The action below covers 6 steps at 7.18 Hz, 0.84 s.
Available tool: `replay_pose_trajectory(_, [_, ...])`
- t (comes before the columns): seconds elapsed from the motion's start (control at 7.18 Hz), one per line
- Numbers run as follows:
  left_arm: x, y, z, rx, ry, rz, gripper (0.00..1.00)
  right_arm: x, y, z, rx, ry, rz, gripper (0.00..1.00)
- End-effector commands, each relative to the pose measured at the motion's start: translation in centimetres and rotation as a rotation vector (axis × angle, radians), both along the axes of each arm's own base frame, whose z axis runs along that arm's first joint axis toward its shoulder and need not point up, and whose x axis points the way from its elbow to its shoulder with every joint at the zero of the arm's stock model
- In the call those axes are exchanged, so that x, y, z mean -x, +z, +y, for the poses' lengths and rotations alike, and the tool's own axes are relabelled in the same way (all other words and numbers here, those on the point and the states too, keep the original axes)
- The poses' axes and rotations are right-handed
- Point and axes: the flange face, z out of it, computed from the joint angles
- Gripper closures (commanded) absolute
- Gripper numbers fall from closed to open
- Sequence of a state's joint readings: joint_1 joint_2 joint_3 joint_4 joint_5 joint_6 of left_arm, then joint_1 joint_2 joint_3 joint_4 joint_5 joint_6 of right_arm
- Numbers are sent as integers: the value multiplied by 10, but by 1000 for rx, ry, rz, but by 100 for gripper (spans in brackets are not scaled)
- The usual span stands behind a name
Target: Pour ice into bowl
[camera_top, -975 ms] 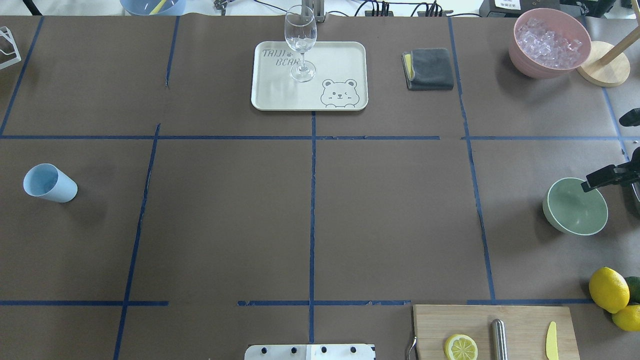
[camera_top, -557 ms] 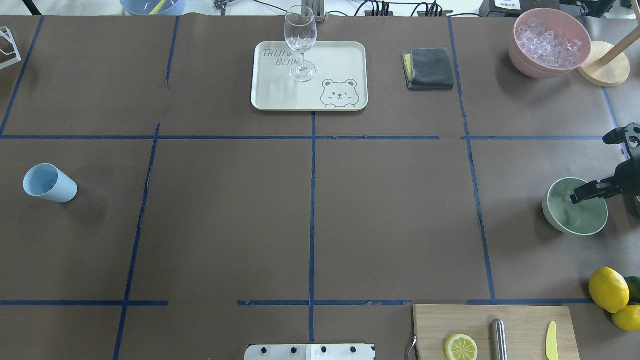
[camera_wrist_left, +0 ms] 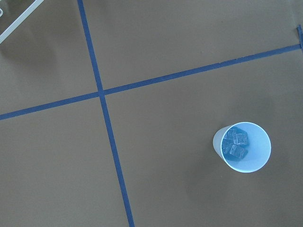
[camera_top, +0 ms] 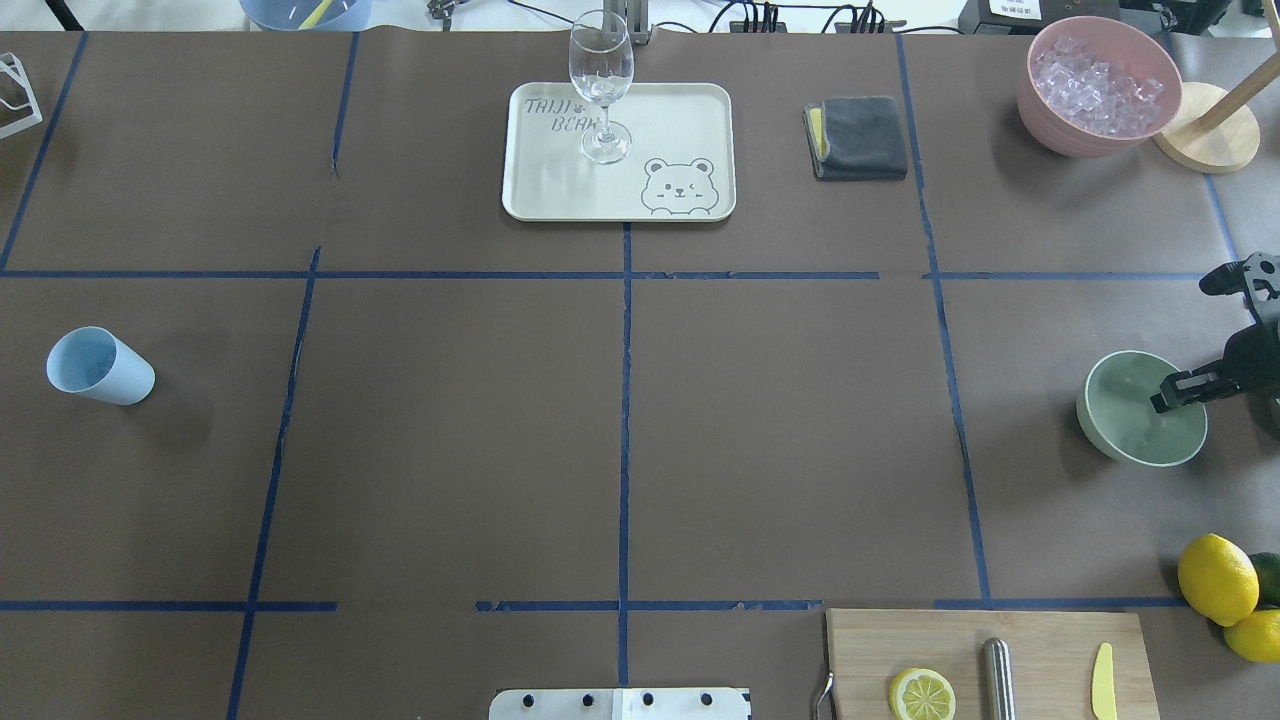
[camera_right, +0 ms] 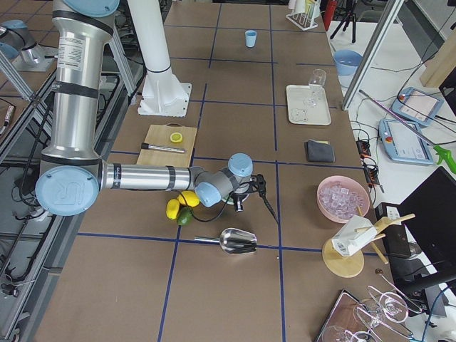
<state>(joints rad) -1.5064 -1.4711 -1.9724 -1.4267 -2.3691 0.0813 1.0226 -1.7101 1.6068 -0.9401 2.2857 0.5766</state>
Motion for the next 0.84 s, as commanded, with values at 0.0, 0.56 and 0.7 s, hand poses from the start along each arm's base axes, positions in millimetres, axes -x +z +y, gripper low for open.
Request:
replay_pose_trajectory(0.0, [0,0,0,0,0,1,0,8,-64,-2,37,36,-106,100])
replay_pose_trajectory(0.56, [0,1,0,-2,4,0,0,191,-266,-24,255,196,-298,100])
replay_pose_trajectory(0.7, [-1,1,0,-2,6,-1,0,253,-314,-2,284,233,-327,100])
